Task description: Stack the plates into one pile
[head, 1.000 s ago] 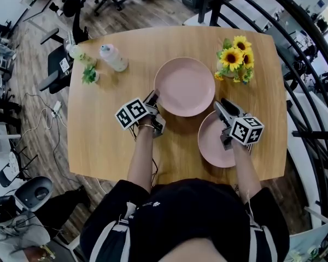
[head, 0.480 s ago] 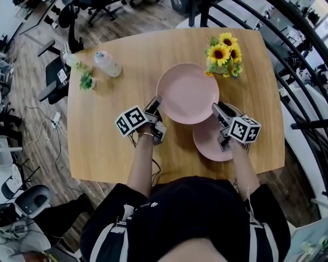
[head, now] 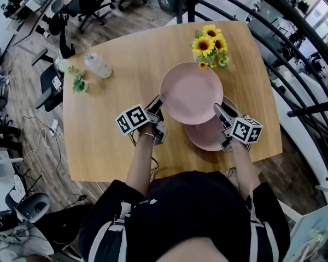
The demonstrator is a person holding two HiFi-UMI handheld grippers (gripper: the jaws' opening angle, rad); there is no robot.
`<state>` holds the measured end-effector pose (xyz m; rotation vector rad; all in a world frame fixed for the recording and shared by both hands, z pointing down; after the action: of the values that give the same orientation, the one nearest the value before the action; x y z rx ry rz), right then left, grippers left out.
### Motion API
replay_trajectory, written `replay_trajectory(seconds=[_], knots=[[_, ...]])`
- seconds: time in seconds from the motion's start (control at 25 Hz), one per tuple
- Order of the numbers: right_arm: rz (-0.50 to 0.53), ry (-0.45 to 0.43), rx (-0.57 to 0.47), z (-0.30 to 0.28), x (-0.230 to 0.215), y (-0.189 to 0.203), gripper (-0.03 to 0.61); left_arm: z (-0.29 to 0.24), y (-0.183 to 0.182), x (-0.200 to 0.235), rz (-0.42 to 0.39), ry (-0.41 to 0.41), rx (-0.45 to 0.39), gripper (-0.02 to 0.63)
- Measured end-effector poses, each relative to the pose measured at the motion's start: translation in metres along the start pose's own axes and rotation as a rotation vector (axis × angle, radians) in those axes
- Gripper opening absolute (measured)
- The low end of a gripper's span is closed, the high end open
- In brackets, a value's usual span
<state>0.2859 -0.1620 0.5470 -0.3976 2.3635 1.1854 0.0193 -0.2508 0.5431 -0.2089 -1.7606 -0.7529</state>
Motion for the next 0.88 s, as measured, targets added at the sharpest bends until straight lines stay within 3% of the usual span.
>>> replay_trajectory(seconds=[0.48, 0.88], knots=[[-0.075, 0.115, -0.040, 0.065, -0.049, 0.017, 0.144, -0.031, 0.063, -0.026, -0.032, 0.061, 0.157, 0.054], [-0.103, 0.169, -0.015, 0.095, -0.069, 0.039, 0.141, -0.029, 0.106, -0.026, -0.058, 0.025, 0.289, 0.061]])
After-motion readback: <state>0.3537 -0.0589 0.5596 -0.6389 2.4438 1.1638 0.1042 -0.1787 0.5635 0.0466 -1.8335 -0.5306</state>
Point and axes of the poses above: the fingertips, and each gripper's own axes: z backward along the fingers, x to its left, y out of its underside, the point moved 4 cm from there along z, backward along the fingers, and after that the axes turned 12 degrees about y, right-handed, at the moved point
